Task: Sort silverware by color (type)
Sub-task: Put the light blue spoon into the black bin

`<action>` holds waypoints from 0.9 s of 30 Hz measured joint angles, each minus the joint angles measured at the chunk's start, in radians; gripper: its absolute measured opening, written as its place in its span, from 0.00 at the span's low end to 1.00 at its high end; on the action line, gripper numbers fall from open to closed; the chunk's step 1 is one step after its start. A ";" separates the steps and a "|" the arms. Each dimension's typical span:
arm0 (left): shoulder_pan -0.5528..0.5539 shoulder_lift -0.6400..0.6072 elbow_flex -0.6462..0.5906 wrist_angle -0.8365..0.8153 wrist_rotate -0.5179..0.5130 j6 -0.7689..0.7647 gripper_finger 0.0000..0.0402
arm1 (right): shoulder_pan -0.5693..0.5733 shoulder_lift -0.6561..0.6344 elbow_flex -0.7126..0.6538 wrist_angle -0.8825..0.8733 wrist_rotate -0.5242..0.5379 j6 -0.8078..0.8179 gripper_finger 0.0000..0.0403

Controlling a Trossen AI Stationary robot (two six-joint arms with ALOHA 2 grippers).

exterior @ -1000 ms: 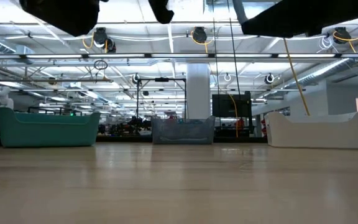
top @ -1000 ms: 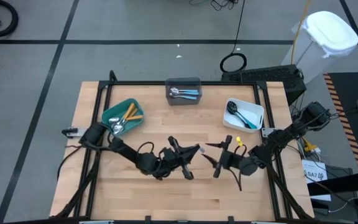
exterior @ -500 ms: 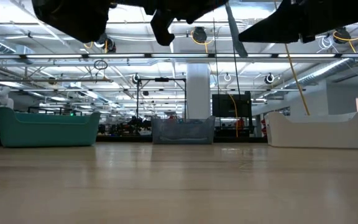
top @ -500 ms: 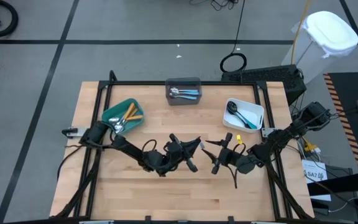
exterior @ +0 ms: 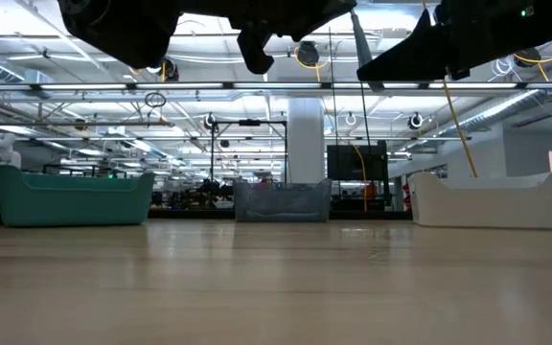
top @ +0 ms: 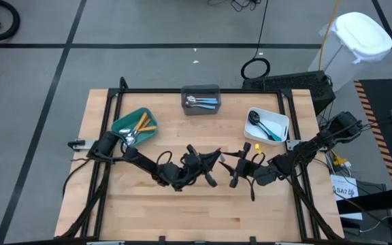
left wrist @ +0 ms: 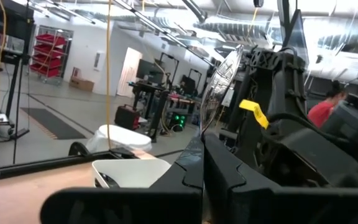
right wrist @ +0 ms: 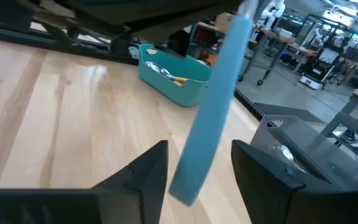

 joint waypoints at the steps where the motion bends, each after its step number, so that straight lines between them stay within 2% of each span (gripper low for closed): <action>1: 0.000 0.000 0.000 0.000 0.000 0.000 0.00 | -0.001 0.000 0.000 0.001 -0.002 0.004 0.42; 7: 0.000 0.000 0.000 -0.016 0.000 0.000 0.00 | -0.001 0.000 0.000 0.003 -0.003 0.026 0.34; 15: -0.003 0.000 -0.001 -0.053 0.004 0.011 0.00 | -0.002 0.000 -0.001 -0.011 -0.022 0.034 0.11; 20: -0.004 0.000 -0.001 -0.089 0.011 0.018 0.01 | -0.001 0.000 -0.001 -0.045 -0.025 0.027 0.07; 23: -0.010 0.000 -0.001 -0.098 0.021 0.024 0.07 | -0.001 -0.003 -0.001 -0.051 -0.028 0.012 0.07; 27: -0.012 -0.001 -0.001 -0.112 0.024 0.026 0.21 | 0.001 -0.032 -0.001 -0.062 -0.048 -0.005 0.07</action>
